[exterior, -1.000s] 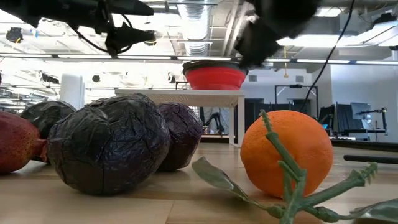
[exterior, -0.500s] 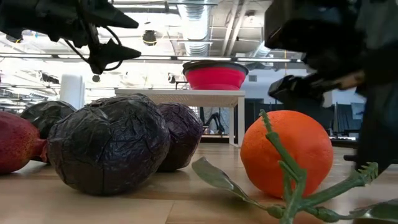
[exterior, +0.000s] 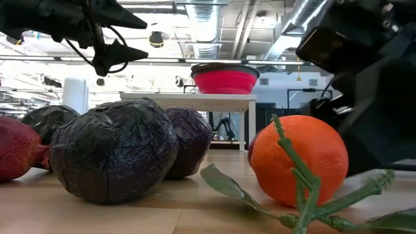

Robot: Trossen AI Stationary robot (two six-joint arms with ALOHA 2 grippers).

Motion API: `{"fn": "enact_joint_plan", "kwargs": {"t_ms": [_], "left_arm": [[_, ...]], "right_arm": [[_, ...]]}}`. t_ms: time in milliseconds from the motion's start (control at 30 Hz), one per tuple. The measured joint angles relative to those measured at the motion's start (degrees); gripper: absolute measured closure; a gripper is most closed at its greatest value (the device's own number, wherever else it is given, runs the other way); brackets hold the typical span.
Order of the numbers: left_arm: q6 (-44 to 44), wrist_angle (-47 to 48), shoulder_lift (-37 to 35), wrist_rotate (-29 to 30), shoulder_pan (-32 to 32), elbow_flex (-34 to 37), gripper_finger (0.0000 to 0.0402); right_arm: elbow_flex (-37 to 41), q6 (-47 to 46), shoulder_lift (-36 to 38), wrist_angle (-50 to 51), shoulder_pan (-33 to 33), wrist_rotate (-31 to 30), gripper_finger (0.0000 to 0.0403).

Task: Pick & Place Fruit
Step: Put the pomegranate into the red strainer on the shelf

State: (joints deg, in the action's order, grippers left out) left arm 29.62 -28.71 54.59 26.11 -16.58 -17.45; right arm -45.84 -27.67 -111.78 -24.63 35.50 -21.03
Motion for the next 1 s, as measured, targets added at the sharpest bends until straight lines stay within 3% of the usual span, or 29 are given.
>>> {"fn": "enact_joint_plan", "kwargs": {"t_ms": [167,400,533,667,800,1000], "left_arm": [[0.97,-0.35,0.0,1.88,0.02,0.0,0.0112],[0.97,-1.55,0.0,2.86,0.04,0.0,0.0112],[1.74,-3.3,2.42,2.88,0.04,0.0,0.0112],[6.36,-5.99,9.41,2.43,1.21,-1.03,0.0112],[11.52,-8.9,18.1,-1.77,4.14,-3.95,0.0112],[12.8,-16.29,29.16,-9.24,9.43,-8.42,0.0112]], "right_arm": [[2.18,2.98,-0.31,-5.6,-2.48,0.18,0.0184],[2.16,4.55,0.0,-5.67,-5.74,0.18,0.0253],[2.19,5.31,4.23,-3.88,-7.42,0.18,0.0277],[2.1,6.1,10.88,1.64,-11.1,0.1,0.0265],[2.08,9.55,16.56,4.75,-16.21,-0.03,0.0255],[-0.49,18.18,17.79,4.97,-22.08,0.16,0.0265]]}}
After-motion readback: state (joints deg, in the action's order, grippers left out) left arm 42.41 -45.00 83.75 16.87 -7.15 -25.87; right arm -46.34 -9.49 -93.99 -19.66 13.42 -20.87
